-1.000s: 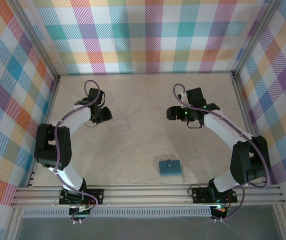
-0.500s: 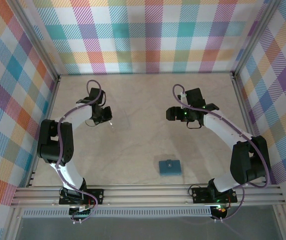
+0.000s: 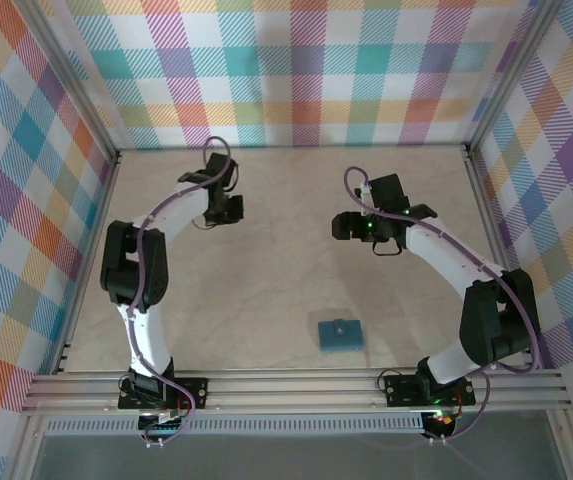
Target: Take the credit cards out of the card holder
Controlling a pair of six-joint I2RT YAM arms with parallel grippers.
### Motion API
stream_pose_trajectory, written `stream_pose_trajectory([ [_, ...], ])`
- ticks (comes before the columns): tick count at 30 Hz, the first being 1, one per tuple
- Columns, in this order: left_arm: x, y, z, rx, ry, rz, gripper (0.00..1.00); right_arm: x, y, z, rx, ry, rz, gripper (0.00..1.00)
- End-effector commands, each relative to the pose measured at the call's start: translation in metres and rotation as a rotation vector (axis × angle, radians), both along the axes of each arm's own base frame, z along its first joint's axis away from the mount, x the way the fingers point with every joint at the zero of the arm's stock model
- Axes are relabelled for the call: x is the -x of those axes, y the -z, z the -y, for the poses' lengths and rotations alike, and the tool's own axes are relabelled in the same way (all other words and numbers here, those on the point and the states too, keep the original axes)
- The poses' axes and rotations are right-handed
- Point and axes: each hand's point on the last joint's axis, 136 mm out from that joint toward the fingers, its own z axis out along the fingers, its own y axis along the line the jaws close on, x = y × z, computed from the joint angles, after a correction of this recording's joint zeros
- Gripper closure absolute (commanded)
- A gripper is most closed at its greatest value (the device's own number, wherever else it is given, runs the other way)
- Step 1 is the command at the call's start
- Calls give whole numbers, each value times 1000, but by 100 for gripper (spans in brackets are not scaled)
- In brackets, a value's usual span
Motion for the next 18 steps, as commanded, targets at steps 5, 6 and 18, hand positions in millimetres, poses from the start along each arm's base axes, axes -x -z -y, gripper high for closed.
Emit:
stream_pose_trajectory([
  [5, -6, -3, 43, -74, 36, -39, 100, -4, -7, 3, 19, 46, -12, 23],
  [6, -6, -3, 50, -71, 38, -38, 100, -4, -7, 3, 19, 47, -13, 23],
  [18, -2, 12, 86, -59, -7, -44, 100, -2, -6, 5, 28, 57, -30, 22],
])
